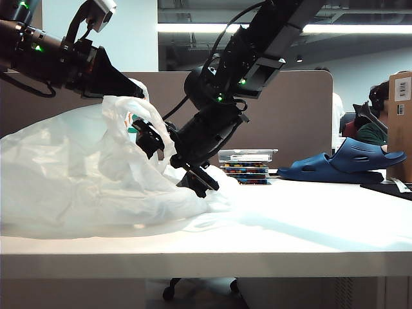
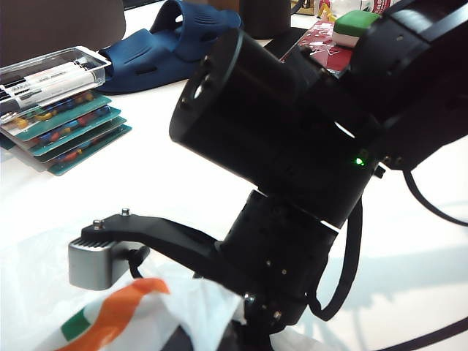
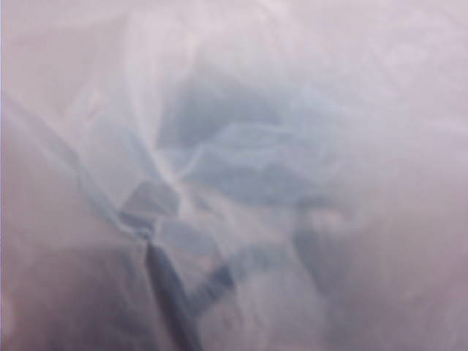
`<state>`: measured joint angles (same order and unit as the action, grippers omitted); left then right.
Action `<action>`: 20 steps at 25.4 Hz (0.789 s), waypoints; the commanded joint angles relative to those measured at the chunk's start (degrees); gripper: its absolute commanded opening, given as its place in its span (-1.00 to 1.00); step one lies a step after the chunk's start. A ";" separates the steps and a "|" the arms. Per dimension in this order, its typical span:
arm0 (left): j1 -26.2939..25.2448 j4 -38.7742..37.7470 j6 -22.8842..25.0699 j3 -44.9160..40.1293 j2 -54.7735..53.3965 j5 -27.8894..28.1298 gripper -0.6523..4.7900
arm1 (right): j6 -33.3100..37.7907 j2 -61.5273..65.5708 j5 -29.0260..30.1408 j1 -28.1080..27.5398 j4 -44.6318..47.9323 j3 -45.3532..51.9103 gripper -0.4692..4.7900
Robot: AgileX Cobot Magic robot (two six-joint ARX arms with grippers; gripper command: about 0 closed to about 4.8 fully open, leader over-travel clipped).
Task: Put the power bank into the bag.
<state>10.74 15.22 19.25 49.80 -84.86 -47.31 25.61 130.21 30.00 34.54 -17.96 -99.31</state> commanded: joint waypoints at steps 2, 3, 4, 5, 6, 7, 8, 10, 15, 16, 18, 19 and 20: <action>-0.02 0.26 -0.20 0.22 0.17 -0.04 -0.78 | -0.11 -0.20 0.09 -0.13 -0.50 -0.13 0.66; -0.02 0.26 -0.20 0.22 0.17 -0.04 -0.78 | -0.09 -0.20 0.00 -0.15 -0.50 -0.13 0.66; -0.02 0.26 -0.20 0.22 0.17 -0.04 -0.78 | -0.09 -0.20 -0.50 -0.13 -0.96 -0.13 0.66; -0.02 0.26 -0.20 0.22 0.17 -0.07 -0.78 | -0.11 -0.20 -0.61 -0.02 -1.27 -0.13 0.66; -0.02 0.28 -0.20 0.22 0.17 -0.04 -0.78 | -0.15 -0.17 -0.55 0.07 -1.81 -0.13 0.67; -0.02 0.26 -0.20 0.22 0.17 -0.04 -0.78 | -0.33 -0.20 -0.50 0.09 -2.27 -0.13 0.72; -0.02 0.22 -0.20 0.22 0.17 -0.04 -0.78 | -0.33 -0.26 -0.31 0.09 -2.56 -0.13 0.77; -0.04 0.24 -0.17 0.22 0.17 0.22 -0.78 | -0.35 -0.90 0.39 -0.37 -4.20 -0.15 0.79; -0.04 0.26 -0.17 0.22 0.17 6.82 -0.78 | -1.84 -3.63 0.77 -1.95 -8.79 -0.15 0.78; -0.04 0.28 -0.17 0.22 0.17 8.28 -0.78 | -2.40 -4.24 0.52 -2.19 -9.60 -0.15 0.78; -0.07 0.28 -0.17 0.22 0.17 10.38 -0.78 | -4.20 -5.66 0.24 -2.84 -11.26 -0.15 0.77; -0.07 0.31 -0.17 0.22 0.17 11.80 -0.78 | -4.87 -6.34 0.09 -3.17 -11.89 -0.15 0.77; -0.07 0.31 -0.17 0.22 0.17 14.03 -0.78 | -5.33 -7.69 -0.07 -3.82 -13.09 -0.15 0.77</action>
<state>10.74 15.22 19.25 49.80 -84.86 -35.59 21.41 123.72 29.98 31.05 -29.93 -99.42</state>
